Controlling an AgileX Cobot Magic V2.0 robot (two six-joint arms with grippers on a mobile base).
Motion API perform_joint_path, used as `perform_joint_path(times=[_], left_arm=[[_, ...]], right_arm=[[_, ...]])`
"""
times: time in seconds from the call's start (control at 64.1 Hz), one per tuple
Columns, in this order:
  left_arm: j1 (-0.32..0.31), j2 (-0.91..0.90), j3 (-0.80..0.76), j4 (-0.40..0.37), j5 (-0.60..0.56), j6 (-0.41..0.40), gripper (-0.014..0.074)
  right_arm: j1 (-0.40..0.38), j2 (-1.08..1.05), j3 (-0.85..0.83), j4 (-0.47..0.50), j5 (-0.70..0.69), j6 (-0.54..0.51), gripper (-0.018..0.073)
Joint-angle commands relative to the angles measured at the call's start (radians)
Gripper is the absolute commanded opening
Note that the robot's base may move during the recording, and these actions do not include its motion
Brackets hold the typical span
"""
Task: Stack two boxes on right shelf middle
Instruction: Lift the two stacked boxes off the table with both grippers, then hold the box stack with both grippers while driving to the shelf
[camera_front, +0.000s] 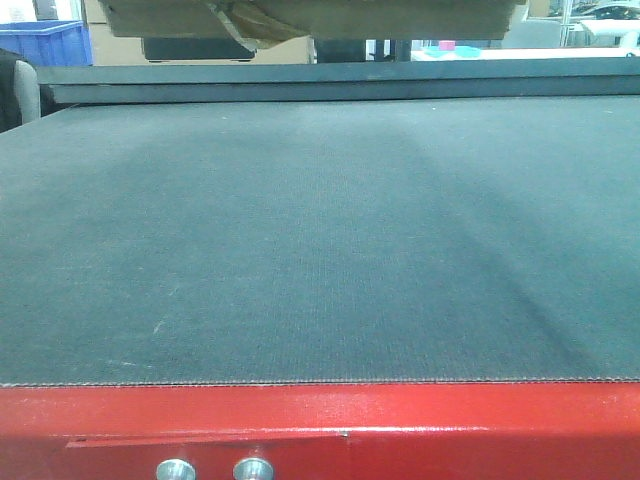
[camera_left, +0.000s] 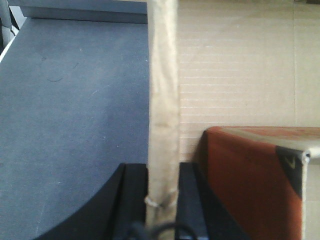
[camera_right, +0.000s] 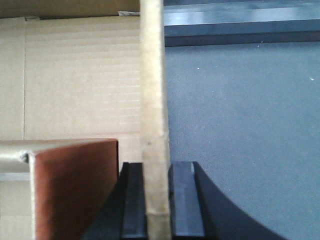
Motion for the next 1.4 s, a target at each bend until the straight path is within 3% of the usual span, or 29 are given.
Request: perform_joint_path(times=[0.0, 1.389], left_arm=[[-0.003, -0.018, -0.011, -0.006, -0.023, -0.001, -0.0111], [-0.003, -0.018, -0.011, -0.008, -0.102, -0.001, -0.0111]], right_arm=[[0.000, -0.016, -0.015, -0.030, -0.071, 0.009, -0.0162], [0.000, -0.016, -0.015, -0.030, -0.073, 0.009, -0.0162]])
